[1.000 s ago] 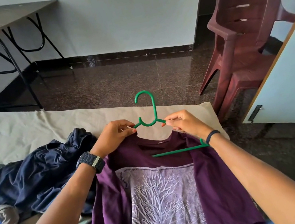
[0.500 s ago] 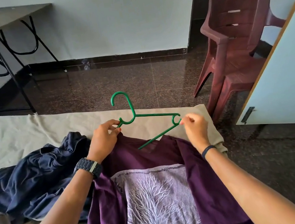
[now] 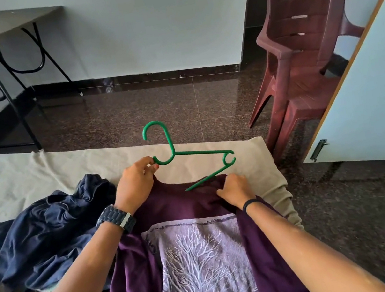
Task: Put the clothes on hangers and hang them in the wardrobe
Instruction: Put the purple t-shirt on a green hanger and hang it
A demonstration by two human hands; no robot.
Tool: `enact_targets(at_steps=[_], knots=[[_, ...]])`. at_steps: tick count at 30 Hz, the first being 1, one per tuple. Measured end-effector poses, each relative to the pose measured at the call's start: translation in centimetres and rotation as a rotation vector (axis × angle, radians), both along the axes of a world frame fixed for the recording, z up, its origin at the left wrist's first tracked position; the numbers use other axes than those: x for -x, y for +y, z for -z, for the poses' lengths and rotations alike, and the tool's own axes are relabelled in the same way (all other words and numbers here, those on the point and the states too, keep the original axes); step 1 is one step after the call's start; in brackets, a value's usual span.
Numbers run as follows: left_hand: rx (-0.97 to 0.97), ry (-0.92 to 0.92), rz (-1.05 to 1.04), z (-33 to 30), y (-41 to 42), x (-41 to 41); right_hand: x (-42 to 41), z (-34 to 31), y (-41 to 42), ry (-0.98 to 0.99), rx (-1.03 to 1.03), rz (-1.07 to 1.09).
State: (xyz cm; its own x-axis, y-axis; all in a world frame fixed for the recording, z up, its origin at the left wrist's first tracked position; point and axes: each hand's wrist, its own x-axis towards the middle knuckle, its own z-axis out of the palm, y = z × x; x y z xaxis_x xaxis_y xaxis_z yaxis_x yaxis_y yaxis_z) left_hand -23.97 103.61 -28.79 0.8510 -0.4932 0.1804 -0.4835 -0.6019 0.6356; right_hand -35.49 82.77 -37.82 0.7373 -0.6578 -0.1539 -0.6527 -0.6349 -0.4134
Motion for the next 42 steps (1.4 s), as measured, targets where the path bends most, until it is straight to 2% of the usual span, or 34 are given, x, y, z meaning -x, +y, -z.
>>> enact_targets(at_steps=[3, 7, 12, 14, 17, 19, 23, 26, 27, 29, 32, 35, 37, 39, 42], knots=[[0.007, -0.015, 0.013, -0.4, 0.2, 0.0, 0.3, -0.5, -1.9, 0.014, -0.051, 0.120], [-0.010, -0.045, 0.052, -0.5, 0.1, 0.7, 0.8, -1.6, -3.9, -0.132, -0.189, 0.310], [-0.015, -0.141, 0.101, -0.3, 0.3, 1.5, 2.0, -2.7, -5.5, -0.376, -0.672, 0.512], [-0.040, -0.157, 0.140, -0.2, 0.4, 1.6, 2.3, -3.6, -5.7, -0.374, -0.654, 0.493], [-0.110, -0.163, 0.199, -0.4, 0.4, 1.9, 2.6, -5.2, -5.9, -0.360, -0.440, 0.389], [-0.123, -0.172, 0.203, -0.5, 0.4, 1.9, 2.8, -6.1, -5.8, -0.377, -0.468, 0.320], [-0.106, -0.183, 0.185, -0.8, 0.6, 2.0, 3.3, -7.5, -5.9, -0.506, -0.945, 0.285], [-0.107, -0.178, 0.189, -0.9, 0.6, 2.4, 3.4, -7.9, -5.9, -0.493, -1.144, 0.307], [-0.110, -0.179, 0.191, -0.9, 0.5, 2.6, 3.5, -8.0, -5.6, -0.466, -1.144, 0.277], [-0.123, -0.180, 0.188, -0.9, 0.3, 3.0, 3.6, -7.8, -5.3, -0.380, -1.020, 0.169], [-0.133, -0.191, 0.167, -0.9, 0.1, 3.7, 3.8, -7.7, -5.2, -0.144, -0.527, -0.020], [-0.125, -0.192, 0.142, -1.2, 0.0, 3.9, 3.7, -8.2, -5.3, -0.029, 0.035, -0.206], [-0.120, -0.192, 0.133, -1.3, 0.0, 4.0, 3.4, -8.3, -5.5, -0.022, 0.212, -0.292], [-0.116, -0.194, 0.121, -1.6, -0.1, 4.1, 3.1, -8.9, -5.4, -0.086, 0.135, -0.283], [-0.111, -0.199, 0.083, -2.5, -0.4, 4.2, 2.6, -10.3, -4.6, -0.323, -0.300, -0.065]])
